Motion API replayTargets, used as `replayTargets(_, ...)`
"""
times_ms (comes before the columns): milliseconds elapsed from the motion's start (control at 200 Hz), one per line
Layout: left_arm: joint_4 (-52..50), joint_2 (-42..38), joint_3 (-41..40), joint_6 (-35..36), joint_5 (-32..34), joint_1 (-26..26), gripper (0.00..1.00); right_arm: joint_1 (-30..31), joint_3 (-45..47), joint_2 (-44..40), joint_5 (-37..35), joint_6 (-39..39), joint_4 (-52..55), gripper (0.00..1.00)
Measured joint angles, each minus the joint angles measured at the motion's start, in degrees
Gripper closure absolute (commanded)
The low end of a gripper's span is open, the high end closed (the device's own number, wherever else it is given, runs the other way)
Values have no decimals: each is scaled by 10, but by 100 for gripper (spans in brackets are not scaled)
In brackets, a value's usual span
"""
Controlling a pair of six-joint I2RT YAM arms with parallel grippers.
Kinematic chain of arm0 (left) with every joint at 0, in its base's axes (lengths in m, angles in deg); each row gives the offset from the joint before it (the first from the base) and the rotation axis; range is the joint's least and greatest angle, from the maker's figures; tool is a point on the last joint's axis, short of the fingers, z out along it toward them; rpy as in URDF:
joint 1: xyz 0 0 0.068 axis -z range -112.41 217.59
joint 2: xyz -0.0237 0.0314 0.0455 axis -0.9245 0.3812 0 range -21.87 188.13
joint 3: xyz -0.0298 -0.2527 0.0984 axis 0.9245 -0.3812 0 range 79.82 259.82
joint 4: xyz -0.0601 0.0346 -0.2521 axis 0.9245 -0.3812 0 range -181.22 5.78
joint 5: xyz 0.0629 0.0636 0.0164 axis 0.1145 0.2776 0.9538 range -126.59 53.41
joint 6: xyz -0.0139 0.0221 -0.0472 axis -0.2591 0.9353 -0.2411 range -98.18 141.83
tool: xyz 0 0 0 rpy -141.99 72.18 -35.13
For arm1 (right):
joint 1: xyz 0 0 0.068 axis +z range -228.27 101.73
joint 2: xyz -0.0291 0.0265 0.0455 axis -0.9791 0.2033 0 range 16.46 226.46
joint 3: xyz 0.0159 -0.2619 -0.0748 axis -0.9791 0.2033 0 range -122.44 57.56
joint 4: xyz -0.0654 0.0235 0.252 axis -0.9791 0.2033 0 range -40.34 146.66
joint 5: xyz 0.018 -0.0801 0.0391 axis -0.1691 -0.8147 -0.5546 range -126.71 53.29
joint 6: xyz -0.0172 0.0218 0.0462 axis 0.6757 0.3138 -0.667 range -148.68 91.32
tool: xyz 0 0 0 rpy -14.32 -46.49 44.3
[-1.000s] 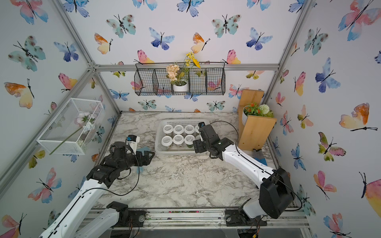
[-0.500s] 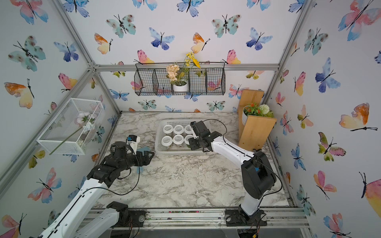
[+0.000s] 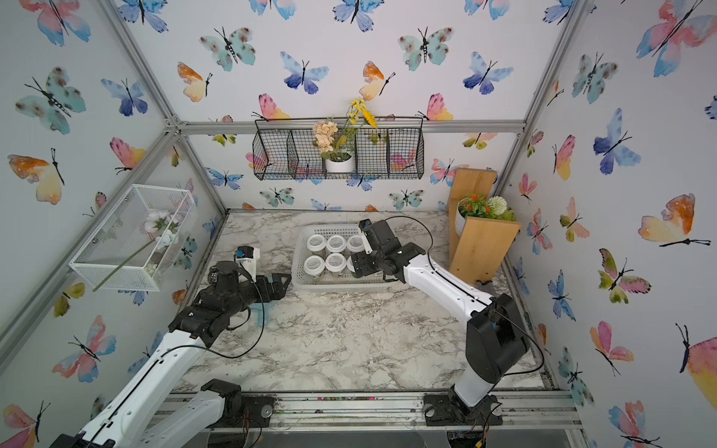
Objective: Put the yogurt in the basket
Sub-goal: Reset both arms
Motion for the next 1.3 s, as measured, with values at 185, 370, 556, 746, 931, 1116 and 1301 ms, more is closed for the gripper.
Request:
replayTargets(185,61,26,2,29,1,0,1,-16,86,-92,-43,-2,-7,1)
replayTargets(370,147,26,-33,92,-7,0,1,-58,136,-127,-46,0,-13,1)
replayTargets(556,168,26,-59,124,3,0,1,-76,170,-145,-62,17,-31,1)
replayTargets(746,206,14,-85,150,40,0,1,-80,257,-207,-70,50,-108,1)
replayTargets(931,234,8,-111,188,81,-2,1,-101,380,-272,-97,79,-221,1)
replayTargets(1116,280,0,-156,198,102,-28,1,-128,443,-279,-134,97,-309,1)
replayTargets(1301,379,10,-228,193,100,-78,1,-182,519,-280,-144,110,-437,1)
